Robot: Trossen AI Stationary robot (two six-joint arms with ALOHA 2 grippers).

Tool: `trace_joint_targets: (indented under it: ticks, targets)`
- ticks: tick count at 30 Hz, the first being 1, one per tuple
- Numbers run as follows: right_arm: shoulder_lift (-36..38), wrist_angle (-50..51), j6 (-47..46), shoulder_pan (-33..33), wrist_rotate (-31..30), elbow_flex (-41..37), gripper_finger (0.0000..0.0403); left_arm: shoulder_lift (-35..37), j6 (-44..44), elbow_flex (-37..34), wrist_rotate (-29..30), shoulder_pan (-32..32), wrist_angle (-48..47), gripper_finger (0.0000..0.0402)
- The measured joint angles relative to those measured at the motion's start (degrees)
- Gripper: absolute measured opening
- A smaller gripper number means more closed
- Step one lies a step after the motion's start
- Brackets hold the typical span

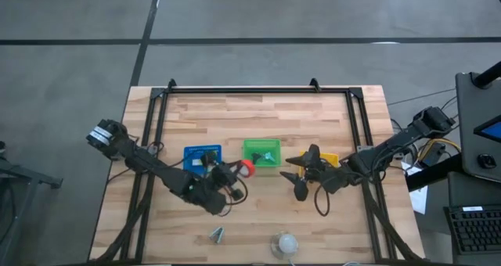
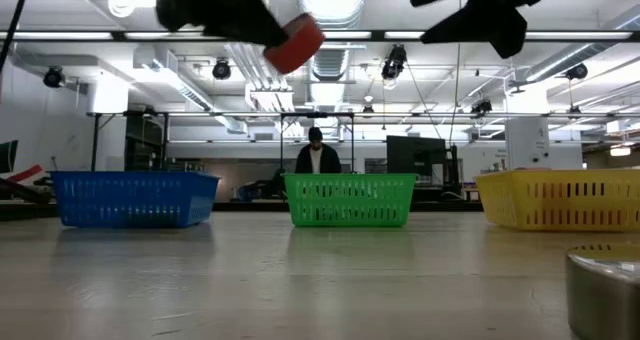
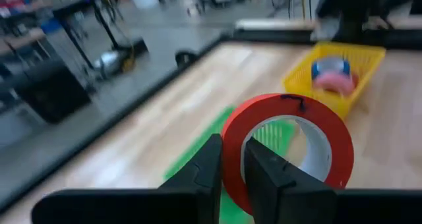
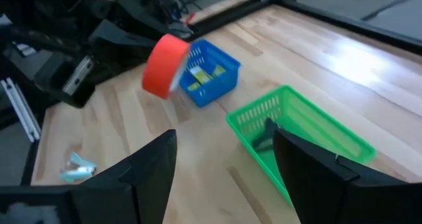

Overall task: Pick and place Stapler, Stapler remover, tape
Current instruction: Put the orange tape into the yellow bin

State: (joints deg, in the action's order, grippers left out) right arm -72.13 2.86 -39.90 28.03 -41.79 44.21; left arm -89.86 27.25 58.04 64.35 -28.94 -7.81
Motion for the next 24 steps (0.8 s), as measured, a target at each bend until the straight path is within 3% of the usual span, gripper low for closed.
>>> trace_joint_targets:
  ticks: [4, 10, 17, 24]
  targets:
    - [-2.4, -8.3, 4.7, -0.1, -0.5, 0.0, 0.0257, -0.1, -9.5, 0.0, 0.8, 1.9, 8.9, 0.0048]
    - [-8.2, -23.3, 14.4, -0.2, -0.5, 0.0, 0.0259, -0.1, -15.2, 0.0, 1.7, 3.8, 15.3, 0.0049]
    - [-14.3, -34.6, 21.1, -0.4, -4.9, 0.0, 0.0244, -0.1, -17.6, 0.0, 1.7, 3.7, 17.3, 0.0050]
    - [-19.8, -42.8, 22.5, -2.4, -5.2, 0.0, 0.0246, -0.1, -17.7, 0.0, 1.6, 3.7, 17.5, 0.0051]
